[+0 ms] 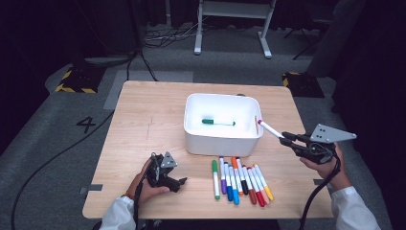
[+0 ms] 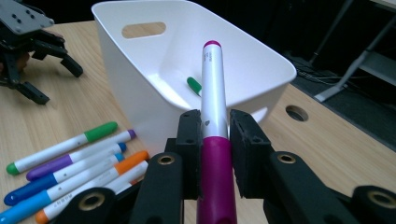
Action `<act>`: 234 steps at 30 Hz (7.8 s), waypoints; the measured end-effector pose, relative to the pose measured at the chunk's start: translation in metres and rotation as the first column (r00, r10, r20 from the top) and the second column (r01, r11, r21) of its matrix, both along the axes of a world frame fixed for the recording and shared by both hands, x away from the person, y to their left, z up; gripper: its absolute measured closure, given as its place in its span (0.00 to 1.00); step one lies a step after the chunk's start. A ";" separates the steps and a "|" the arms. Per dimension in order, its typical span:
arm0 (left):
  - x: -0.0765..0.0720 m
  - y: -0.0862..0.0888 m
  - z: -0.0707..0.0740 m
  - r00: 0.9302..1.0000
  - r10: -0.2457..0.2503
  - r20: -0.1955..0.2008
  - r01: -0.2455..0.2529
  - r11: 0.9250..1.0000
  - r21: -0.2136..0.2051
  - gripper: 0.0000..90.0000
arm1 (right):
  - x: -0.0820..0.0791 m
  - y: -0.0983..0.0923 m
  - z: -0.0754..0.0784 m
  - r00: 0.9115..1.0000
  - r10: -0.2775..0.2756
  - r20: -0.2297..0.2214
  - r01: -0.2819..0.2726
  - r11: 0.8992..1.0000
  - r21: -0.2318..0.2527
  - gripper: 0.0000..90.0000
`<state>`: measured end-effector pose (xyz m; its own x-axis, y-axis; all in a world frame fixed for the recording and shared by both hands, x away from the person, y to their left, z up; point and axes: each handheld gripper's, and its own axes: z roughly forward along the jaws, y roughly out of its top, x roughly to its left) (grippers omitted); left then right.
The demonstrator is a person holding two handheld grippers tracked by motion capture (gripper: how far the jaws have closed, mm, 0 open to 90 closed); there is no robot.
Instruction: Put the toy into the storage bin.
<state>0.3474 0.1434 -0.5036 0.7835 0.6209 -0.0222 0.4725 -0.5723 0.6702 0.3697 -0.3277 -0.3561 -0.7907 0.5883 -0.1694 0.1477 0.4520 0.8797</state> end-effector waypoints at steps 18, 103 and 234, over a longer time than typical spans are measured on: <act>0.000 0.000 0.000 1.000 0.000 0.000 0.000 1.000 0.000 0.10 | 0.048 0.077 0.030 0.989 0.144 -0.035 -0.146 0.987 -0.063 0.83; 0.000 0.000 0.000 1.000 0.000 0.001 0.000 1.000 0.000 0.10 | 0.005 0.031 0.000 0.996 -0.062 -0.070 0.050 0.986 -0.161 0.30; 0.000 0.000 0.000 1.000 0.000 0.001 0.000 1.000 0.000 0.10 | 0.018 -0.003 0.024 0.999 -0.034 -0.006 0.034 0.999 -0.022 0.84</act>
